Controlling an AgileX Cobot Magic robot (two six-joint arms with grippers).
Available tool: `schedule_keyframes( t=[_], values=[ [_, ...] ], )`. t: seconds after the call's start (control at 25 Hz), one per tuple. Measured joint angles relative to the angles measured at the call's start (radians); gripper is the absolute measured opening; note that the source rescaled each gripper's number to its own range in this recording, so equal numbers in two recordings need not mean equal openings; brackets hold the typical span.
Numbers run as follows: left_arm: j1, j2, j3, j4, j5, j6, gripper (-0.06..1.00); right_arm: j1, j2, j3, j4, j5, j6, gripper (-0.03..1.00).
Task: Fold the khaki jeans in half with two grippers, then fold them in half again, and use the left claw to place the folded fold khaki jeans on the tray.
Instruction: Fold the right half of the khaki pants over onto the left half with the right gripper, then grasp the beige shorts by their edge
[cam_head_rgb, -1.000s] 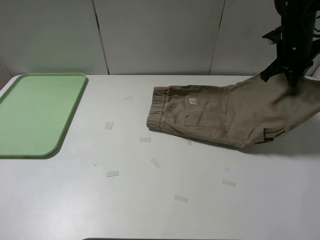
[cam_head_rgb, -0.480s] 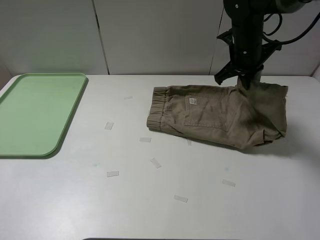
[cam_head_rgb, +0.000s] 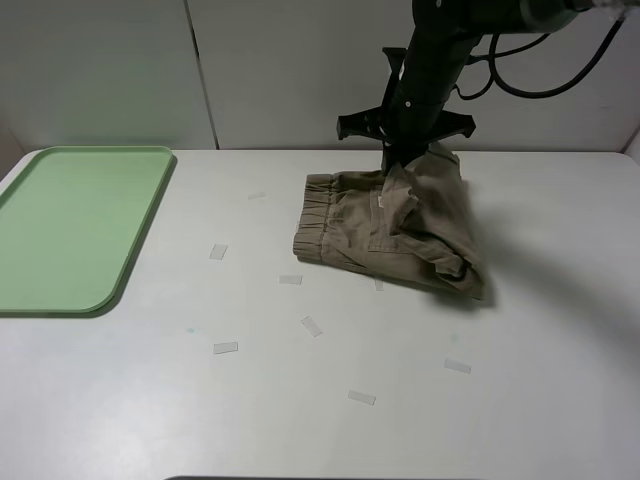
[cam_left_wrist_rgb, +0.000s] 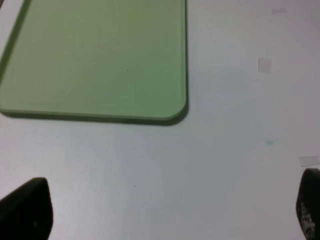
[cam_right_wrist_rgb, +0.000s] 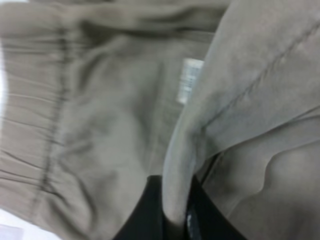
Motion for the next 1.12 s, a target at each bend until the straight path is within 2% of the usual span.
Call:
schedule_keyframes(
  t=[0.2,0.52,0.56,0.6,0.72,0.76,0.88,1.0,1.12],
  values=[
    [0.0,0.0,0.0,0.0,0.0,0.0,0.97,0.01,0.052,0.0,0.037,-0.015,0.0,0.03],
    [0.0,0.0,0.0,0.0,0.0,0.0,0.97,0.042,0.069,0.0,0.059,-0.109,0.004,0.05],
    [0.0,0.0,0.0,0.0,0.0,0.0,0.97,0.042,0.069,0.0,0.066,-0.109,0.004,0.1],
    [0.0,0.0,0.0,0.0,0.0,0.0,0.97,0.042,0.069,0.0,0.083,-0.114,0.005,0.22],
    [0.0,0.0,0.0,0.0,0.0,0.0,0.97,0.042,0.069,0.0,0.182,-0.145,0.015,0.8],
    [0.0,0.0,0.0,0.0,0.0,0.0,0.97,0.042,0.069,0.0,0.205,-0.153,0.015,0.87],
    [0.0,0.0,0.0,0.0,0.0,0.0,0.97,0.042,0.069,0.0,0.235,-0.161,0.014,0.98],
    [0.0,0.0,0.0,0.0,0.0,0.0,0.97,0.042,0.069,0.0,0.236,-0.155,0.012,1.0],
    [0.0,0.0,0.0,0.0,0.0,0.0,0.97,0.042,0.054,0.0,0.232,-0.108,-0.017,1.0]
  ],
)
